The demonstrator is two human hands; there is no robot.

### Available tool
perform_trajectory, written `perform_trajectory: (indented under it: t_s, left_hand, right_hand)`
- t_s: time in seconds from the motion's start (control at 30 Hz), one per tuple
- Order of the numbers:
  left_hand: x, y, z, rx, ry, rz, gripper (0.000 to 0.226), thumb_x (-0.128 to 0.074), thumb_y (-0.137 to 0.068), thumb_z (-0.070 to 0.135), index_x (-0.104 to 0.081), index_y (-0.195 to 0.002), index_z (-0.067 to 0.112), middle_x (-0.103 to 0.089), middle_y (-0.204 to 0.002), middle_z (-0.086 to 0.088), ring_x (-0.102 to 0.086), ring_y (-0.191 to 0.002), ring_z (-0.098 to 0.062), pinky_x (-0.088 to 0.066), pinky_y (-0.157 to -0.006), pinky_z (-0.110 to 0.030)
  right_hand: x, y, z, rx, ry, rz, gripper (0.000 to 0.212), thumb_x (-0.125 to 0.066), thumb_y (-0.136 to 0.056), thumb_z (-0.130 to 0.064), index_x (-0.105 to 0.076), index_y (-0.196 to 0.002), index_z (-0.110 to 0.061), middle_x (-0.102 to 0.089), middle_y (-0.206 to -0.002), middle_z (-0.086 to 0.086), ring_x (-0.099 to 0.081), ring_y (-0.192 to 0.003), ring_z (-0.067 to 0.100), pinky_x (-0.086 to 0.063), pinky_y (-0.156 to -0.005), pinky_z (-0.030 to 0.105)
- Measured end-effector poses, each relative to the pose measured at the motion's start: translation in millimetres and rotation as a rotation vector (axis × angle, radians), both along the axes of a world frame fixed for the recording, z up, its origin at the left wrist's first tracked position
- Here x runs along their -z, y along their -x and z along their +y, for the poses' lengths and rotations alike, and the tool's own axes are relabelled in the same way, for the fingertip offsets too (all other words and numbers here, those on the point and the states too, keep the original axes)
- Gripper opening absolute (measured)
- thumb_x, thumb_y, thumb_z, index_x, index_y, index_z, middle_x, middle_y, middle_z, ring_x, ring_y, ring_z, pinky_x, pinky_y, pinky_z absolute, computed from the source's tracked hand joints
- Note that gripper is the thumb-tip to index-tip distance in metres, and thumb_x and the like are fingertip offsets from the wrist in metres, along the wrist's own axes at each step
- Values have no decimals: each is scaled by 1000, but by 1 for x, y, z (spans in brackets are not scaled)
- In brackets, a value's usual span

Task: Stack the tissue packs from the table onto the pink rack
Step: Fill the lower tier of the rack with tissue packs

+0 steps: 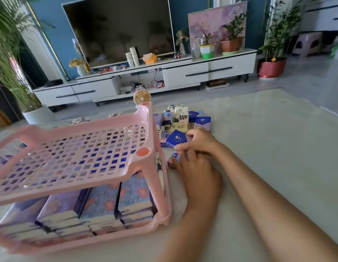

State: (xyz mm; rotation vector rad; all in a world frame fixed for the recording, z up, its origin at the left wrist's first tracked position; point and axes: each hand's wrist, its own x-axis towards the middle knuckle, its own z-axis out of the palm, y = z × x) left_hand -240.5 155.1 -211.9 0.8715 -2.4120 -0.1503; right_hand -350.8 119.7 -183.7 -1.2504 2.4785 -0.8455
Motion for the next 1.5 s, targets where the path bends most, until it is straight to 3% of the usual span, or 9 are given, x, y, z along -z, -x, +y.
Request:
perform_trajectory:
  t_s: [0.1, 0.23, 0.43, 0.7, 0.9, 1.07, 1.13, 1.27, 1.5]
  left_hand:
    - [4, -6, 2, 53, 6, 83, 40, -30, -59, 16, -67, -58, 3, -59, -64, -14, -58, -59, -36, -53, -65, -45]
    - [5, -18, 16, 61, 73, 86, 38, -35, -62, 17, -70, -60, 3, -58, -63, -14, -60, -62, -36, -54, -66, -46]
    - [-1, -55, 46, 124, 119, 36, 35, -33, -63, 20, -67, -57, 14, -59, -64, -7, -62, -63, -28, -42, -74, -32]
    - [7, -126, 72, 375, 177, 211, 20, -44, -68, 22, -63, -68, 15, -58, -71, -4, -57, -65, -21, -35, -68, -25]
    - [9, -189, 72, 574, 262, 139, 26, -45, -67, 25, -57, -91, 24, -61, -89, -3, -60, -82, -20, -50, -74, -25]
    - [5, -219, 54, 553, 313, -100, 40, -58, -69, 42, -46, -106, 29, -66, -113, 1, -65, -102, -24, -55, -79, -36]
    - [5, -229, 49, 577, 383, -150, 58, -73, -62, 43, -45, -108, 21, -68, -109, -4, -67, -98, -25, -56, -77, -34]
    - [12, -251, 36, 593, 644, -139, 38, -47, -80, 19, -46, -113, 2, -69, -106, -13, -67, -94, -29, -56, -75, -35]
    - [-16, -290, 11, 615, 520, 44, 38, -48, -77, 5, -48, -115, 6, -66, -113, -11, -63, -104, -24, -47, -88, -32]
  right_hand:
    - [5, -10, 14, 93, 74, -9, 46, -69, -66, -51, -41, -58, -16, -44, -64, -2, -41, -61, 13, -28, -51, 27]
    - [14, -24, 43, 330, 313, -20, 45, -66, -61, -46, -61, -91, -14, -64, -93, 2, -57, -87, 23, -46, -72, 32]
    - [30, -43, 100, 465, 259, 171, 41, -69, -68, -38, -62, -105, -19, -60, -106, 8, -51, -102, 27, -35, -82, 30]
    - [24, -126, 177, 386, 188, 199, 43, -71, -74, -35, -64, -114, -20, -57, -108, 10, -51, -102, 31, -37, -85, 31]
    - [37, -187, 221, 304, 166, 456, 55, -43, -61, -47, -72, -100, -21, -57, -77, 3, -59, -59, 26, -48, -51, 32]
    - [27, -209, 222, 281, 349, 274, 43, -81, -65, -17, -68, -106, -14, -53, -85, -3, -57, -83, 29, -38, -76, 30]
    - [20, -221, 217, 243, 407, 208, 43, -76, -65, -27, -66, -106, -15, -56, -89, -6, -55, -88, 23, -40, -80, 30]
    - [15, -243, 211, 163, 477, 121, 41, -71, -67, -33, -63, -106, -23, -59, -95, -9, -56, -92, 16, -40, -83, 21]
    - [10, -264, 193, 118, 494, 143, 43, -63, -66, -47, -61, -105, -29, -56, -96, -19, -55, -92, 13, -38, -76, 11]
